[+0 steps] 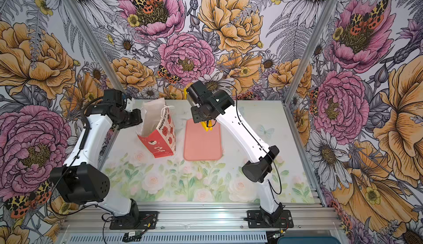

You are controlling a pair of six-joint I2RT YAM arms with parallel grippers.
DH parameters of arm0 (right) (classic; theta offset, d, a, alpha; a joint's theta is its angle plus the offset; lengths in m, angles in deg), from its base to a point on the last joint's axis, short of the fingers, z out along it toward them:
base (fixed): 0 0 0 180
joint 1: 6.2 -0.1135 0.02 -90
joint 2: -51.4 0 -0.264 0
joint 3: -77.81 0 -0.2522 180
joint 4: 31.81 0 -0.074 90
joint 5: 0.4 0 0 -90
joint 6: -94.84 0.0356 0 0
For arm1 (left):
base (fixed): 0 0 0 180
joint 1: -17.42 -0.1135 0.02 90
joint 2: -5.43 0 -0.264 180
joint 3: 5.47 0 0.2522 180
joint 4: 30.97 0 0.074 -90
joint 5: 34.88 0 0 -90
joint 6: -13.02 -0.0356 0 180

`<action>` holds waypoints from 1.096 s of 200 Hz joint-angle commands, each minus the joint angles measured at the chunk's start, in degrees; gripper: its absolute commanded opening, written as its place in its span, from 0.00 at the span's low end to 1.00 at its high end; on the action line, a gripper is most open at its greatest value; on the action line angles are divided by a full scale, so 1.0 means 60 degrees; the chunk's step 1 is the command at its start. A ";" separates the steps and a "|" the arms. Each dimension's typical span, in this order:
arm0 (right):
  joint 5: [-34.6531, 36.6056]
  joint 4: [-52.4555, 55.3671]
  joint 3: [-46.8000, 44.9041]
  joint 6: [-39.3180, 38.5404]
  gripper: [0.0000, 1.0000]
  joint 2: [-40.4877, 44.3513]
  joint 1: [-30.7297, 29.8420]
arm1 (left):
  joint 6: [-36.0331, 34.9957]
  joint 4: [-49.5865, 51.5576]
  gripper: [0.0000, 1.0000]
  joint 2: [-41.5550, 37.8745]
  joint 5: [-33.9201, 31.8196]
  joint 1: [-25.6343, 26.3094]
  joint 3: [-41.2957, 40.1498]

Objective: Pack bread into a paper bag
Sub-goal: Place the fake bread in the paper bag.

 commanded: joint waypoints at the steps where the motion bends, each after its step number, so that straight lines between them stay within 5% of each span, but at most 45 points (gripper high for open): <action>1: 0.0182 -0.0891 0.0394 -0.0461 0.61 0.0150 -0.0371 | -0.0134 -0.0140 0.00 0.0145 0.0138 0.0160 0.0134; 219: -0.0222 -0.1591 0.1109 -0.1012 0.62 -0.0432 -0.1953 | -0.0075 -0.0140 0.00 0.0111 -0.0016 0.0583 0.0339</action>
